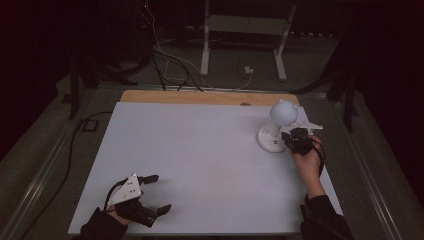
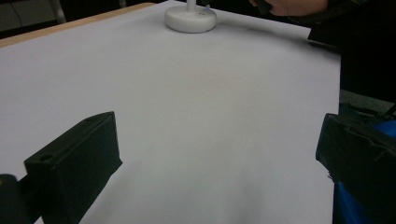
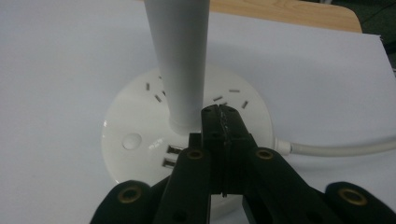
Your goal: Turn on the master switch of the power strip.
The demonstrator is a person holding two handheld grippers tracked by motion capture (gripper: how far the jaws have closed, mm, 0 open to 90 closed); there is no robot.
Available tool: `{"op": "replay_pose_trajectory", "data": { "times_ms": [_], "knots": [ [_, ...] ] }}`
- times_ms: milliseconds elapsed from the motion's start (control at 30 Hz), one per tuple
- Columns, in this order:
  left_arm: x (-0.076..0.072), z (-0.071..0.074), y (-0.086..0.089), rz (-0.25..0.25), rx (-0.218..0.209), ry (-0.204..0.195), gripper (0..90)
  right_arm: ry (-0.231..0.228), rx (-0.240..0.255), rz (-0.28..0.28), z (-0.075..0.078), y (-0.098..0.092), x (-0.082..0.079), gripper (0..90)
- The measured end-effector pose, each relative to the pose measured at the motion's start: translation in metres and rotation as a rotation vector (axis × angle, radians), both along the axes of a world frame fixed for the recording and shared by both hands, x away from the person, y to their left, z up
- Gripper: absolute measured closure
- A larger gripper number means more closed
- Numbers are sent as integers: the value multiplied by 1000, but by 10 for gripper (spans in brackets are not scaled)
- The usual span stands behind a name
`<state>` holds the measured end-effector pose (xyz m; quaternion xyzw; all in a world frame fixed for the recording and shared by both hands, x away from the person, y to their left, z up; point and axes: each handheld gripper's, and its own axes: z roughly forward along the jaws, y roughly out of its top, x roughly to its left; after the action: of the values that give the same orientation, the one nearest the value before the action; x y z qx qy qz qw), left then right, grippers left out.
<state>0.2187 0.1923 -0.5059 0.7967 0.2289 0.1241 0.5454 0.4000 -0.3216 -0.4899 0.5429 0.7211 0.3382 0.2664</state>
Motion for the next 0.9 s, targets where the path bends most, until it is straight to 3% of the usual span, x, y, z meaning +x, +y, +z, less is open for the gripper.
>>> {"op": "replay_pose_trajectory", "data": {
  "times_ms": [200,467,567,667,733,800,900],
  "knots": [
    [0,0,1,-1,-1,-2,2,-10,45,15,9,-3,-5,894],
    [-1,1,0,0,-3,-2,2,-27,102,29,13,-13,-17,760],
    [0,1,0,0,-4,-2,2,-23,120,67,15,-16,-19,594],
    [0,0,0,-1,0,-1,2,-31,103,79,17,-15,-23,427],
    [0,0,0,0,0,0,2,-17,125,82,18,-14,-25,327],
    [0,0,0,0,0,0,2,0,151,129,20,-15,-26,164],
    [0,0,0,0,0,0,2,25,153,192,21,-15,-28,41]
  ]
}}
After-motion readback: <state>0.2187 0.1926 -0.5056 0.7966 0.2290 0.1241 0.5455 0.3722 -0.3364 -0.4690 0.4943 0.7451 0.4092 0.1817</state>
